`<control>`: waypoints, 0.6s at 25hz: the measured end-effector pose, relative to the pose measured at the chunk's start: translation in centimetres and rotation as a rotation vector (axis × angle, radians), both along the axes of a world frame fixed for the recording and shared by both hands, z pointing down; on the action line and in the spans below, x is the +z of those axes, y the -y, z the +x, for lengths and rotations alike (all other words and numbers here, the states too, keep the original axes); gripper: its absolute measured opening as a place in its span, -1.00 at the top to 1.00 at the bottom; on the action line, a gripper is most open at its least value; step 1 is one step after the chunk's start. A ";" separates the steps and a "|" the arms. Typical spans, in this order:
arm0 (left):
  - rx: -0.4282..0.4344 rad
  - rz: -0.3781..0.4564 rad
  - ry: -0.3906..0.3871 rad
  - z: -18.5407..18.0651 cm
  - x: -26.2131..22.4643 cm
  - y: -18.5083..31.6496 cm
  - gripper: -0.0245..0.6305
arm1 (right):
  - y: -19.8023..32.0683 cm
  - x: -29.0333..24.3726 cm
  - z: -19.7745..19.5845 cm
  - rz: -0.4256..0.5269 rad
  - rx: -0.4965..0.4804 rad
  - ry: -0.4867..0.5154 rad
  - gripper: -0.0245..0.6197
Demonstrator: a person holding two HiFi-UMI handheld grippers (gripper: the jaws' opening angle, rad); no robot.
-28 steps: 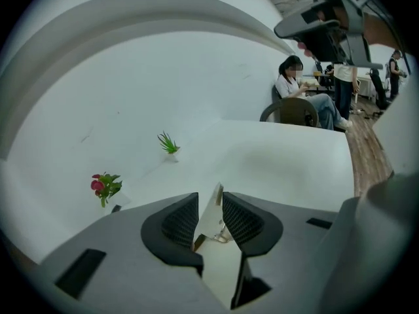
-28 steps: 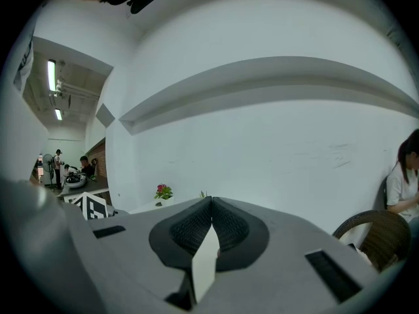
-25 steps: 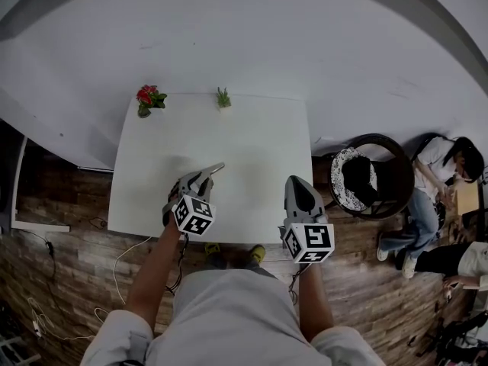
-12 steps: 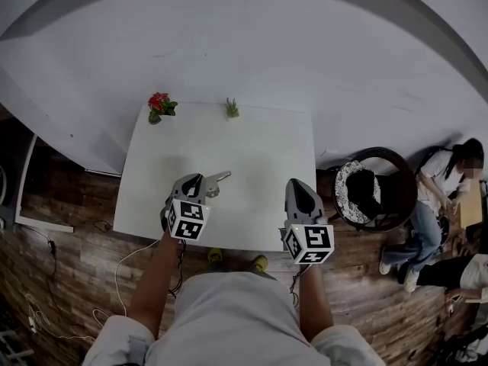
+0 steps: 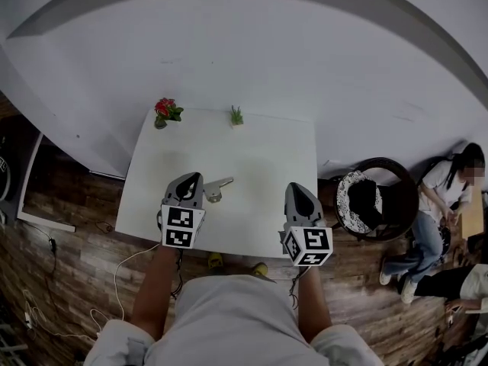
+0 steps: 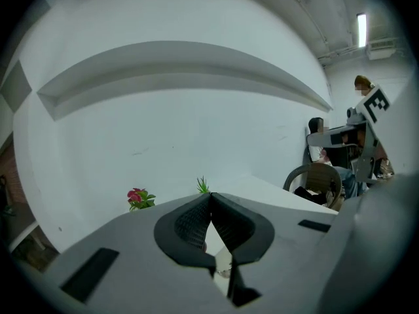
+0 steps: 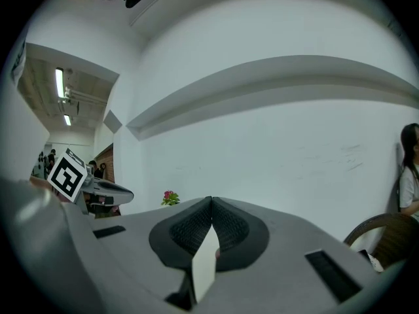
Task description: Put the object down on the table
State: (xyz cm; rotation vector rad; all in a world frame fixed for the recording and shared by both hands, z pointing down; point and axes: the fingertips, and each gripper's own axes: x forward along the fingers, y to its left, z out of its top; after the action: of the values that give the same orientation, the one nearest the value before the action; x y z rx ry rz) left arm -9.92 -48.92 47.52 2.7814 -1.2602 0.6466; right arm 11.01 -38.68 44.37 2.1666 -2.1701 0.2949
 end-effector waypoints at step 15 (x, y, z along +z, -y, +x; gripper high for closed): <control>-0.074 0.024 -0.146 -2.3 -3.7 -0.9 0.87 | 0.0 -0.4 0.8 0.005 -0.016 -0.018 0.90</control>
State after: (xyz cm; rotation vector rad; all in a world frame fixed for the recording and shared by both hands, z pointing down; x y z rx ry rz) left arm -12.22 -48.00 43.82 2.7282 -1.3416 0.4182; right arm 11.77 -38.72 43.97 2.1451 -2.1792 0.2683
